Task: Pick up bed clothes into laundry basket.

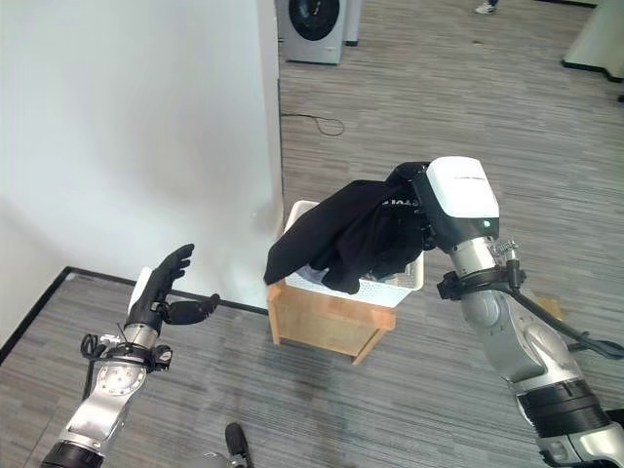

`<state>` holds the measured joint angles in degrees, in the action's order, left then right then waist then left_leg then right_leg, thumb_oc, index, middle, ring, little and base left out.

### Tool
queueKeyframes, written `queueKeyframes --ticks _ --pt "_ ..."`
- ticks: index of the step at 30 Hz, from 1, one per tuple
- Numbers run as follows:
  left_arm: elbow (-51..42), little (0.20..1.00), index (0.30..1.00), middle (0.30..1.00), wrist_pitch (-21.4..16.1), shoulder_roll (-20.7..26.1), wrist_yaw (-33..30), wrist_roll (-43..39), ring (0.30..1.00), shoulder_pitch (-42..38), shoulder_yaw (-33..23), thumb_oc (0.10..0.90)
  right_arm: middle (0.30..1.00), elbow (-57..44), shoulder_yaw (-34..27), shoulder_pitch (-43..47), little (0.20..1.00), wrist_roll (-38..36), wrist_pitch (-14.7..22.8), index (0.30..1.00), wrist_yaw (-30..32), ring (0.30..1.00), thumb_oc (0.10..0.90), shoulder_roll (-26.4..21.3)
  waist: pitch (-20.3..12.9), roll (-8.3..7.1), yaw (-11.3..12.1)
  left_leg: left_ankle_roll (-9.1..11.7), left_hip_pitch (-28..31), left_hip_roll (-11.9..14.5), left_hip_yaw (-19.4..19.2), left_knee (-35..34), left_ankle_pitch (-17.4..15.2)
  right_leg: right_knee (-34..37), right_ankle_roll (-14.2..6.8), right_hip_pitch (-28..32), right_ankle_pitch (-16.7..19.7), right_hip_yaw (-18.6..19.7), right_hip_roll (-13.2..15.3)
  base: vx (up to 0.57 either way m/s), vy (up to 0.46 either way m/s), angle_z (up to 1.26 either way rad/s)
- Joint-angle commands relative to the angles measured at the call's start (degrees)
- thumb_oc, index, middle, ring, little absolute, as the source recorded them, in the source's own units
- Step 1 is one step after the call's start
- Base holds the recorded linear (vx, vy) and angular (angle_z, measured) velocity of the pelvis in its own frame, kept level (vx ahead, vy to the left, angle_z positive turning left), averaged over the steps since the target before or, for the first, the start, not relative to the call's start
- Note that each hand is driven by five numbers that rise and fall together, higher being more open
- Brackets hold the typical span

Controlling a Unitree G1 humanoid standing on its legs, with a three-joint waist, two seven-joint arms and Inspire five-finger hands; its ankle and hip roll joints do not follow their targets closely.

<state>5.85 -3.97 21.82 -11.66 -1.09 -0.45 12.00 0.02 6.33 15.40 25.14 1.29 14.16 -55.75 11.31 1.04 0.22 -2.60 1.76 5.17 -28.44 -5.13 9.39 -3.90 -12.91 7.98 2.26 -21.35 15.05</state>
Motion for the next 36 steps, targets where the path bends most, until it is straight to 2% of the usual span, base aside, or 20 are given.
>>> queueKeyframes --ticks 1,2,3,4,6,9,18,21,23,27,30,32,36 --pt "-6.4 0.900 0.900 0.900 -6.0 0.9 -1.1 -0.7 0.900 -6.1 -1.6 0.800 0.300 -0.4 -2.4 13.0 0.300 0.7 0.5 0.300 4.9 0.300 0.400 -7.1 -0.4 -0.22 -0.3 7.0 2.5 3.5 0.4 0.1 -12.2 -0.1 2.1 -7.2 -5.7 -1.0 1.8 0.00 -0.035 -0.68" --pt "-6.3 0.900 0.900 0.900 -6.0 0.8 -1.1 -0.7 0.900 -6.3 -1.6 0.800 0.300 -0.3 -2.3 13.2 0.300 0.7 0.6 0.300 4.9 0.300 0.400 -7.1 -0.4 -0.14 -0.2 7.0 2.4 3.6 0.4 0.1 -12.1 0.5 2.1 -7.1 -5.3 -1.0 1.6 0.02 -0.087 -0.63" --pt "-6.0 0.900 0.900 0.900 -6.6 2.2 -1.2 0.2 0.900 -7.9 -0.7 0.800 0.300 3.8 -0.4 15.0 0.300 2.0 -1.1 0.300 3.6 0.300 0.400 -11.0 -0.2 -1.00 0.3 7.5 1.2 3.4 1.7 0.1 -12.5 7.9 1.5 -6.2 -3.7 -0.9 1.4 0.02 -0.064 -0.29" --pt "-5.9 0.900 0.900 0.900 -6.6 2.4 -0.7 0.4 0.900 -7.9 -0.2 0.800 0.300 3.5 0.6 16.0 0.300 2.3 -1.3 0.300 2.6 0.300 0.400 -11.9 -0.4 -1.35 0.3 7.5 0.9 3.2 2.1 0.1 -12.3 8.7 1.6 -6.0 -3.1 -0.6 1.4 0.03 -0.099 0.21" --pt "-6.0 0.900 0.900 0.900 -6.5 1.6 -0.5 0.6 0.900 -8.0 0.0 0.800 0.300 2.4 2.5 18.7 0.300 1.6 -0.1 0.300 3.5 0.300 0.400 -11.4 -0.4 -2.05 0.8 7.8 -0.3 3.5 2.3 0.1 -11.4 8.9 1.8 -6.7 -2.4 -1.0 0.8 0.02 -0.076 0.46" --pt "-5.1 0.900 0.900 0.900 -6.8 1.3 -0.1 0.9 0.900 -9.0 0.9 0.800 0.300 5.9 6.6 25.0 0.300 1.2 -0.6 0.300 3.5 0.300 0.400 -14.7 -0.1 -2.90 1.4 8.4 -2.5 4.3 3.4 0.1 -10.3 8.9 2.0 -7.2 -2.5 -2.5 -0.3 -0.01 -0.079 0.16" --pt "-3.2 0.900 0.900 0.900 -7.4 1.3 -0.5 -0.4 0.900 -12.0 2.4 0.800 0.300 14.2 15.0 39.2 0.300 -2.1 -1.8 0.300 5.5 0.300 0.400 -17.2 3.0 -3.59 2.3 9.2 -6.2 5.3 5.1 0.1 -9.1 8.9 2.1 -9.2 -2.5 -3.3 -1.0 -0.03 -0.022 0.12" --pt "-2.6 0.900 0.900 0.900 -7.4 1.4 -1.2 -0.7 0.900 -13.2 2.4 0.800 0.300 14.9 15.6 41.2 0.300 -2.6 -2.2 0.300 6.4 0.300 0.400 -17.9 4.1 -3.73 2.4 9.4 -7.8 5.5 5.3 0.1 -8.7 8.9 2.2 -10.7 -2.2 -3.1 -1.0 -0.06 -0.009 0.05" --pt "-1.8 0.900 0.900 0.900 -7.5 1.5 -2.1 -0.5 0.900 -14.8 2.9 0.800 0.300 15.5 15.7 43.4 0.300 -3.1 -2.7 0.300 7.8 0.300 0.400 -18.9 5.4 -3.93 2.3 9.5 -9.2 5.8 5.2 0.1 -8.4 8.9 2.3 -12.5 -1.8 -2.6 -0.9 -0.06 0.021 0.03" --pt "-1.5 0.900 0.900 0.900 -7.7 2.0 -3.3 -0.4 0.900 -16.5 3.6 0.800 0.300 19.5 19.8 48.0 0.300 -4.0 -3.0 0.300 9.4 0.300 0.400 -19.6 7.7 -4.40 2.6 9.8 -11.6 6.0 5.0 0.1 -7.7 8.9 2.1 -15.2 -0.9 -2.2 -0.6 -0.06 0.021 -0.01" --pt "-0.5 0.900 0.900 0.900 -7.2 1.4 -3.9 -0.3 0.900 -18.4 3.7 0.800 0.300 18.0 19.6 47.1 0.300 -2.9 -3.3 0.300 8.9 0.300 0.400 -19.1 9.1 -4.39 2.3 9.9 -13.0 6.4 4.8 0.1 -7.1 8.9 2.2 -16.9 -0.5 -1.6 -0.7 -0.05 0.005 0.00" --pt "0.1 0.900 0.900 0.900 -7.1 1.4 -5.4 0.5 0.900 -21.0 4.4 0.800 0.300 17.4 20.7 48.6 0.300 -1.3 -4.1 0.300 9.3 0.300 0.400 -18.9 11.1 -4.66 2.6 10.2 -15.0 6.8 5.2 0.1 -6.3 8.9 2.1 -18.9 0.0 -1.4 -0.6 -0.04 0.005 -0.01" --pt "0.8 0.900 0.900 0.900 -6.8 1.2 -6.3 1.2 0.900 -23.1 5.6 0.800 0.300 19.3 24.8 53.6 0.300 1.1 -5.5 0.300 10.4 0.300 0.400 -19.7 13.4 -4.77 2.8 10.8 -18.0 7.2 5.5 0.1 -5.1 8.9 1.8 -21.7 0.7 -1.6 -0.3 -0.03 0.000 0.00"
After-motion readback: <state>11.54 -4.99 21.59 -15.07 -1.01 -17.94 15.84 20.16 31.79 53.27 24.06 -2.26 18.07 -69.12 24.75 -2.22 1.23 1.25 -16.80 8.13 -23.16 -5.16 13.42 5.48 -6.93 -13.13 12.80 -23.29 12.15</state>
